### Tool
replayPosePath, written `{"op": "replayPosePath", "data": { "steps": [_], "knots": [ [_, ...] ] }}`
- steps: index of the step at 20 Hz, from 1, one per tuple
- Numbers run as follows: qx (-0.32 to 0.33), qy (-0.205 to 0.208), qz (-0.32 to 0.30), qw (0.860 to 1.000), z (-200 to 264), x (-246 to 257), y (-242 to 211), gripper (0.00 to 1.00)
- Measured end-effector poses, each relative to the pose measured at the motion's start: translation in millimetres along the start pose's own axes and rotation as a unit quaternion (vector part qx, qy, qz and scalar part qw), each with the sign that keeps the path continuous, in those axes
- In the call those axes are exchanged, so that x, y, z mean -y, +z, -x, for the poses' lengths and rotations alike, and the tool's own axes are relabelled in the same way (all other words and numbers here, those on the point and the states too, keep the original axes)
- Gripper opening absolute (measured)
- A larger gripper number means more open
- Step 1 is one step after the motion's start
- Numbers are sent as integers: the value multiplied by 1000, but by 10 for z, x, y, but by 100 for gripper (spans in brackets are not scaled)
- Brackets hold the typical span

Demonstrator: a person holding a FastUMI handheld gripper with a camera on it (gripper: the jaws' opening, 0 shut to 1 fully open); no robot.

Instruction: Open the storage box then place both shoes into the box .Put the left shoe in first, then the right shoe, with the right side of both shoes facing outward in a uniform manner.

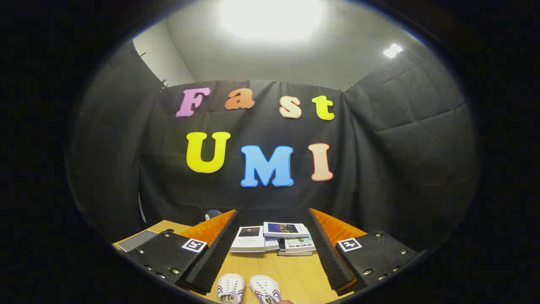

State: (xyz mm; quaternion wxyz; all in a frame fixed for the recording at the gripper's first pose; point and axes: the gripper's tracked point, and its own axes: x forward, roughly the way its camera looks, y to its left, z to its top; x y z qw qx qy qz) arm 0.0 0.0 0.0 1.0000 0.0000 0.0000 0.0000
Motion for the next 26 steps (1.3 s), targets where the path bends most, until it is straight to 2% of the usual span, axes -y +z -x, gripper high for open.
{"op": "replayPosePath", "data": {
  "steps": [8,18,22,26],
  "knots": [
    [-1,-7,-3,1000,-67,116,7,97],
    [8,28,12,1000,-172,-80,93,97],
    [5,42,-2,999,-219,-189,122,97],
    [14,51,18,998,-226,-271,159,97]
  ]
}}
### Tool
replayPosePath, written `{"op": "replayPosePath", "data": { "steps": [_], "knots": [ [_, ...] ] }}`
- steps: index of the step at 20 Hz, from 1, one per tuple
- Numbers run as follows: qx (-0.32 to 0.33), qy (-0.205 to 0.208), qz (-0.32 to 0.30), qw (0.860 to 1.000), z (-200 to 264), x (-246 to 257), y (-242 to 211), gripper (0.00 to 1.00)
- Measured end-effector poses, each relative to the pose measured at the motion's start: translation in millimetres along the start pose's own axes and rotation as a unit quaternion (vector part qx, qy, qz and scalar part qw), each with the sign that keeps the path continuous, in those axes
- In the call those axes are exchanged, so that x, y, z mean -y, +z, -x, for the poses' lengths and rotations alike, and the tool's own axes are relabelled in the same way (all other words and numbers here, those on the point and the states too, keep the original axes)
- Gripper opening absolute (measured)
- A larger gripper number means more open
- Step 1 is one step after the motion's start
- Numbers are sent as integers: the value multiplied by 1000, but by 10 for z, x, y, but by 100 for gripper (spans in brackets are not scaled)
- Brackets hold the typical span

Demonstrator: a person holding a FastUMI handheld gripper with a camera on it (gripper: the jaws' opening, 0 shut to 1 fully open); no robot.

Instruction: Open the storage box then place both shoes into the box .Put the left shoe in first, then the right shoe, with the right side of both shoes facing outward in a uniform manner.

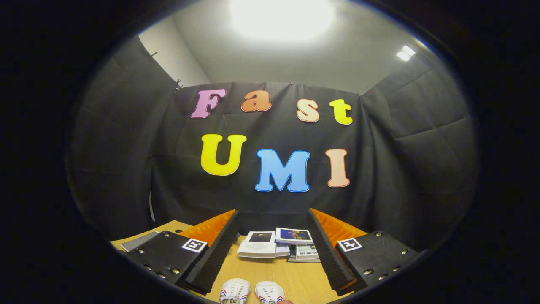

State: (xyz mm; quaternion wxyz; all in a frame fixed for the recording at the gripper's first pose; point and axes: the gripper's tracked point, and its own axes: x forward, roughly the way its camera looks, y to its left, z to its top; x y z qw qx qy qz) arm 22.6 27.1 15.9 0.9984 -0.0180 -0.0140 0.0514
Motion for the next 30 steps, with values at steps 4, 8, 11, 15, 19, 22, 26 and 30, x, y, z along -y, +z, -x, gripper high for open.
{"op": "replayPosePath", "data": {
  "steps": [4,8,11,15,19,22,26,30],
  "knots": [
    [-7,13,-25,1000,24,-135,-164,97],
    [-38,37,-99,994,5,-291,-416,97],
    [-65,58,-139,986,22,-410,-613,97],
    [-112,84,-179,974,52,-637,-946,97],
    [-173,119,-230,950,127,-955,-1304,97],
    [-222,132,-281,924,194,-1101,-1550,97],
    [-273,129,-348,887,286,-1258,-1863,96],
    [-302,153,-412,846,391,-1457,-1986,96]
  ]
}}
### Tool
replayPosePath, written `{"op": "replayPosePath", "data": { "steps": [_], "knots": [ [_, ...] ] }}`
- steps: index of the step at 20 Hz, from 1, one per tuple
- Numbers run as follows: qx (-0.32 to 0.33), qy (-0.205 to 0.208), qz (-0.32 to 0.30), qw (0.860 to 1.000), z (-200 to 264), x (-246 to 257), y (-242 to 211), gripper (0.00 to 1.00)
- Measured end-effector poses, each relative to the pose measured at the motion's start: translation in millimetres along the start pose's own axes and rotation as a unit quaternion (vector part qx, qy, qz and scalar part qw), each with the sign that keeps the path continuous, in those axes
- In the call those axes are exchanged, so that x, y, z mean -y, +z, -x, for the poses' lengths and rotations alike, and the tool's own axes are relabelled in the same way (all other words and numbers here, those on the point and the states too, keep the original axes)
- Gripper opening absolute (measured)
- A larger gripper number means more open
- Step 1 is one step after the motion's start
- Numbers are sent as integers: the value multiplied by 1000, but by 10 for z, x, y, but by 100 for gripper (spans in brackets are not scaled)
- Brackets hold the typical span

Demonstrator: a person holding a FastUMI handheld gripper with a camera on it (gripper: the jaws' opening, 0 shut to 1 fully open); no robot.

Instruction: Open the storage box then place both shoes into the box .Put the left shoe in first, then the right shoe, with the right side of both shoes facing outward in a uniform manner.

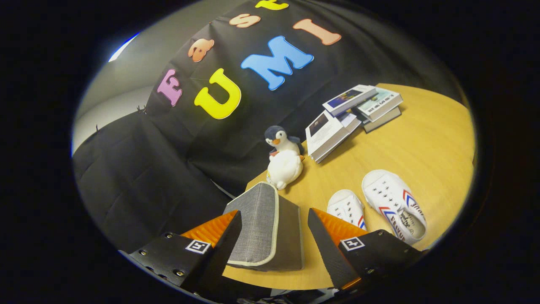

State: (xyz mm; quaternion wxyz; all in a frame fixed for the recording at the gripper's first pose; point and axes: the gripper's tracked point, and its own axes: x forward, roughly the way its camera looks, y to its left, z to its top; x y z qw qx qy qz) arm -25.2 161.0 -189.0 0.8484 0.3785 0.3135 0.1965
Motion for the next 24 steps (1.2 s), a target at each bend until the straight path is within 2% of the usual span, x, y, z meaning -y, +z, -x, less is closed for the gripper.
{"op": "replayPosePath", "data": {
  "steps": [7,12,20,24],
  "knots": [
    [-53,30,-106,993,-147,42,-367,96],
    [-80,52,-199,975,-303,32,-609,96],
    [-111,76,-302,944,-451,-11,-836,96],
    [-129,92,-331,930,-483,-107,-935,96]
  ]
}}
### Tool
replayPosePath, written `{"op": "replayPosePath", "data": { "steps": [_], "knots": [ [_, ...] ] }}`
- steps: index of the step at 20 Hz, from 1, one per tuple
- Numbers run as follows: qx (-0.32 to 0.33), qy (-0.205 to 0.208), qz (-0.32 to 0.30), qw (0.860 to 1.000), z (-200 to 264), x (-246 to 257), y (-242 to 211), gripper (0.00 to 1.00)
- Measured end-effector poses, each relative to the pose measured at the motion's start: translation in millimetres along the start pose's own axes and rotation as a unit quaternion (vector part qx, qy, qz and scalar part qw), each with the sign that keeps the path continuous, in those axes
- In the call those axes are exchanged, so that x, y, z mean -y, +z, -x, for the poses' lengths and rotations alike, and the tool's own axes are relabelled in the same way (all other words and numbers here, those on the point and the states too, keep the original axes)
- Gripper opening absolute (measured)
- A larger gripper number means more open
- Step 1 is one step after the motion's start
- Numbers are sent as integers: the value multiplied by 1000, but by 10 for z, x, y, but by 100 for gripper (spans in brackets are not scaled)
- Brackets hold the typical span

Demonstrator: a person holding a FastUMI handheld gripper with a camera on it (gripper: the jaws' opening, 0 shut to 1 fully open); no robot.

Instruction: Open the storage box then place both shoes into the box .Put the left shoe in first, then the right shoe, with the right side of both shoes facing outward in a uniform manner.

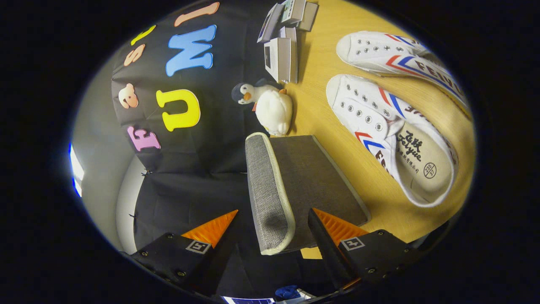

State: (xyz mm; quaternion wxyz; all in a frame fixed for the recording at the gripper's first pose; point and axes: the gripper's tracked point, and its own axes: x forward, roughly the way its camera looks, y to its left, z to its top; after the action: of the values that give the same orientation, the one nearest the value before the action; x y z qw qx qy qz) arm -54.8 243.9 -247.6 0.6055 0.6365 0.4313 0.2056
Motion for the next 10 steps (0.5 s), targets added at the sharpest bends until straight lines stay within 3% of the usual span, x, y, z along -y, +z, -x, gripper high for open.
{"op": "replayPosePath", "data": {
  "steps": [2,4,7,9,10],
  "knots": [
    [-7,0,2,1000,-10,2,-39,96],
    [-12,-2,1,1000,-53,16,-71,85],
    [-13,-14,4,1000,-54,80,-72,85],
    [-7,-9,-4,1000,-58,41,-37,52],
    [-11,-10,-1,1000,-56,46,-41,47]
  ]
}}
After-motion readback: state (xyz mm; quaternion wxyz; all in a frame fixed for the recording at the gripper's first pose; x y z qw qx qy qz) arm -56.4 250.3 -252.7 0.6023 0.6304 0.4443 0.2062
